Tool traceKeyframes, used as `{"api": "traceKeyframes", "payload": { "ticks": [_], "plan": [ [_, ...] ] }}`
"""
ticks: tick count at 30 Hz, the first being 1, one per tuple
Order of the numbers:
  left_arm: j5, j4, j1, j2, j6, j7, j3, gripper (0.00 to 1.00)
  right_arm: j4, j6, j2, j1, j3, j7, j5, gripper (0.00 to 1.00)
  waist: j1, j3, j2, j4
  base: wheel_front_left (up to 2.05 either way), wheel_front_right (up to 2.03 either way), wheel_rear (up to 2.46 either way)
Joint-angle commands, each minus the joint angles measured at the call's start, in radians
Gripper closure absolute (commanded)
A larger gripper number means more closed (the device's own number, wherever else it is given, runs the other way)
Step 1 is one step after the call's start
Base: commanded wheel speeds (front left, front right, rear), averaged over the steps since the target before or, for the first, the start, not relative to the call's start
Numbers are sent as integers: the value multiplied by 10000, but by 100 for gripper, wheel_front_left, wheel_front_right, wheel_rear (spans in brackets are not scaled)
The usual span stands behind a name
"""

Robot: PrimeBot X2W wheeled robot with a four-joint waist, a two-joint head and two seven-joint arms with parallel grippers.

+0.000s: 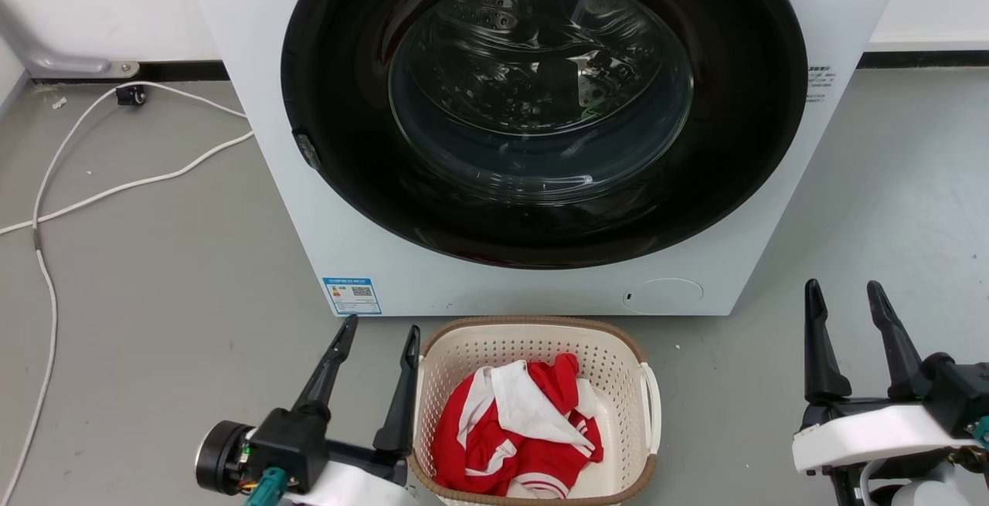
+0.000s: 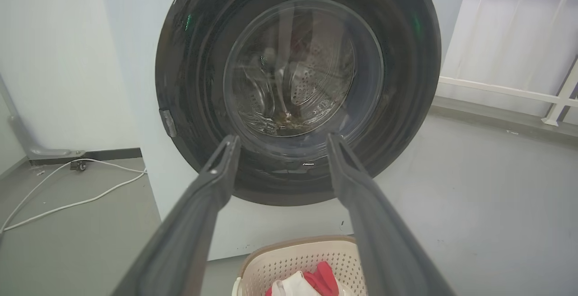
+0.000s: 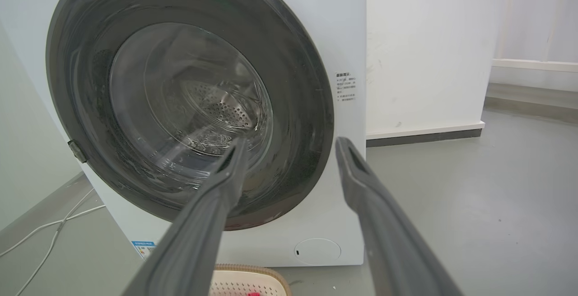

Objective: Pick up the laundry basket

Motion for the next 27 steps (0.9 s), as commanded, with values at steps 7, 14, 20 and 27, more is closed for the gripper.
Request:
{"api": "traceKeyframes", "payload": {
  "ticks": [7, 14, 20, 27],
  "plan": [
    [880, -20, 69, -189, -66, -169, 101, 0, 62, -3, -23, -143, 47, -185, -419, 0, -1, 24, -1, -2, 0, 0, 0],
    [940, 1, 109, -268, -159, -199, 213, 0, 72, -3, -23, -148, 56, -195, -408, 0, -1, 39, -1, -4, 0, 0, 0],
    [875, 34, 117, -329, -242, -190, 301, 0, 12, -3, -23, -139, 105, -195, -195, 0, -1, 87, -1, 16, 0, 0, 0],
    [809, 206, -28, -374, -323, -190, 443, 0, -38, -3, -23, -313, 107, -193, -117, 0, -1, 547, -1, -9, 0, 0, 0]
  ]
}}
